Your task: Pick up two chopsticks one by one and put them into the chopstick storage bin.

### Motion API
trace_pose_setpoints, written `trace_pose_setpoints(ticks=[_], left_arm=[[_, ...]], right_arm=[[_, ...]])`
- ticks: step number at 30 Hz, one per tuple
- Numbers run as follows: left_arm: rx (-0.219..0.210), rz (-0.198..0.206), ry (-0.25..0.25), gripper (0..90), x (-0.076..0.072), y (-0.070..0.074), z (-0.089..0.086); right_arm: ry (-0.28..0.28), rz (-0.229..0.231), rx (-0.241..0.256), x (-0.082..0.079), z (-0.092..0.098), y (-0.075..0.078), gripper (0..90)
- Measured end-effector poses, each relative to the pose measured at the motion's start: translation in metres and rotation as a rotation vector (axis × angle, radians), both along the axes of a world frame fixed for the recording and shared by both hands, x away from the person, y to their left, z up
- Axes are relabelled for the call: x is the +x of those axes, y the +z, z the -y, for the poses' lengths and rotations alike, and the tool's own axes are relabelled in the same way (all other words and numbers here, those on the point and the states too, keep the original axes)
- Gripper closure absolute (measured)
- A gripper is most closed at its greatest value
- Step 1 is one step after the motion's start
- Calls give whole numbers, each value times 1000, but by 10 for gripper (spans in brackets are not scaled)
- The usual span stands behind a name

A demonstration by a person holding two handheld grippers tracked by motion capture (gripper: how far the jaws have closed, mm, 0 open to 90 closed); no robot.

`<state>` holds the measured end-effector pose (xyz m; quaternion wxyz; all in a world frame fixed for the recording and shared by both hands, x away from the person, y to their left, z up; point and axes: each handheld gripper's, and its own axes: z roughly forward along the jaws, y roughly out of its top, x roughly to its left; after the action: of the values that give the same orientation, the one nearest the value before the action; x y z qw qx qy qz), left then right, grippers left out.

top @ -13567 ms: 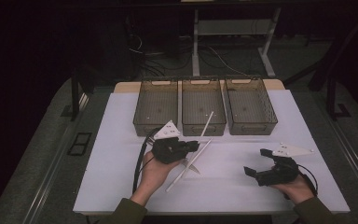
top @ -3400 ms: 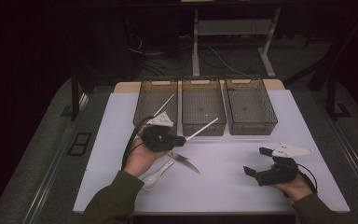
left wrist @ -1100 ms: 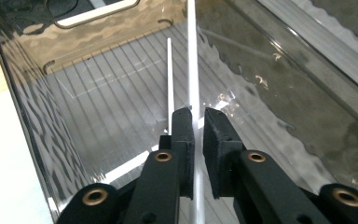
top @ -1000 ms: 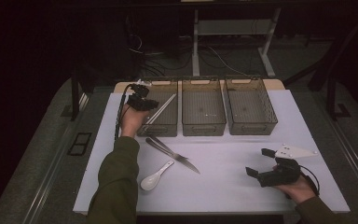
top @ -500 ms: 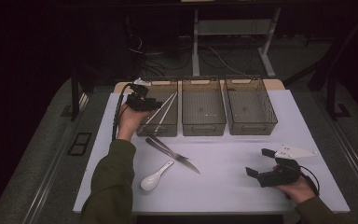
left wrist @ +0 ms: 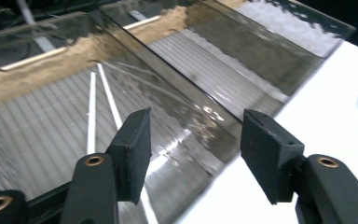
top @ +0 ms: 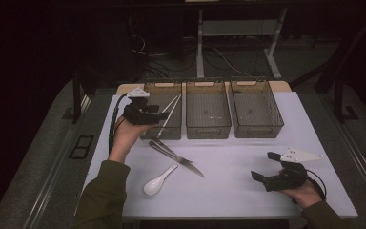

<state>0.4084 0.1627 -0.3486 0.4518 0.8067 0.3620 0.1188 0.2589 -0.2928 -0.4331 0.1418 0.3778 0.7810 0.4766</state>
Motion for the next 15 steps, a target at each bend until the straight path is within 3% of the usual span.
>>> trace_pose_setpoints(ticks=[9, 15], left_arm=[[-7, 32, -55, 371, -36, -3, 4], [1, 45, -73, 352, -52, -12, 4]], right_arm=[[0, -2, -4, 0, -1, -1, 6], [0, -3, -5, 0, -1, -1, 6]])
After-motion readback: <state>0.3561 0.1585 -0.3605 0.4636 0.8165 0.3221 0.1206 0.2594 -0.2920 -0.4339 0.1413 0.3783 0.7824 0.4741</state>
